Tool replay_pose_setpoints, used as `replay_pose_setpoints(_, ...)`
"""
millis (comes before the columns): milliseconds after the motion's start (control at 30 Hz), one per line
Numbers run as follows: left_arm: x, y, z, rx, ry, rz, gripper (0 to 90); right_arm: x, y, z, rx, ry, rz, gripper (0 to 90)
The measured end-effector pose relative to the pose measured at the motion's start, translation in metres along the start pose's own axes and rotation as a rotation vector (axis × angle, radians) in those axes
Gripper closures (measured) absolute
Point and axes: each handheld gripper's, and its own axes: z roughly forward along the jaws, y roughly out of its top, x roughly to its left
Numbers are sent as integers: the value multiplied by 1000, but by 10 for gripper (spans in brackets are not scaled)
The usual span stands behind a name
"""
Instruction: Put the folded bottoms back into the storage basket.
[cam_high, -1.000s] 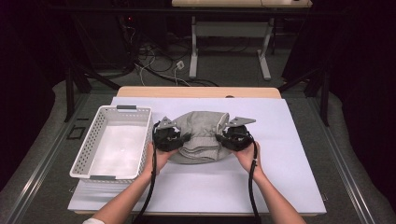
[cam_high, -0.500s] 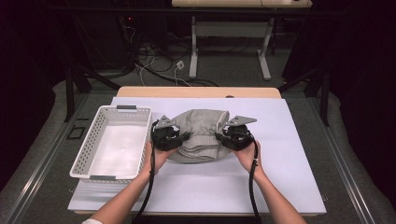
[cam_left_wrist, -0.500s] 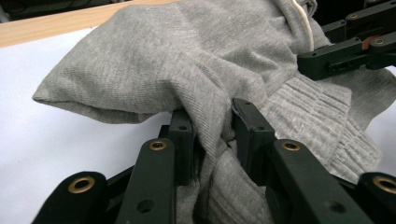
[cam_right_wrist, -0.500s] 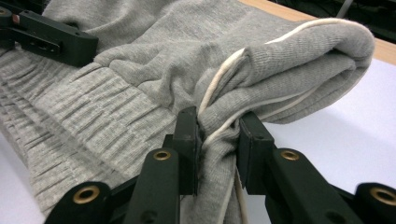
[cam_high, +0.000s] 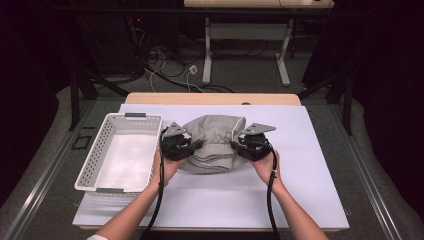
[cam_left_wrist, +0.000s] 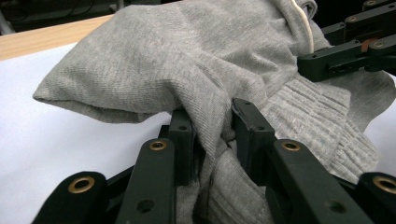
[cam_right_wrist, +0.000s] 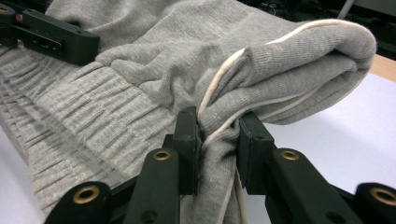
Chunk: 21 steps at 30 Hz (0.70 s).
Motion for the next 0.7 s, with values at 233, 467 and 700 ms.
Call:
replay_pose_setpoints(233,0,2,-3,-11,-1,5,711,2,3,-3,-11,-1,-4,718)
replay_pose_setpoints(467,0,4,-6,-19,-1,10,711,3,5,-6,-22,-1,-12,718)
replay_pose_setpoints(700,-1,5,-9,-28,-1,13,712,5,8,-9,-34,-2,-20,719)
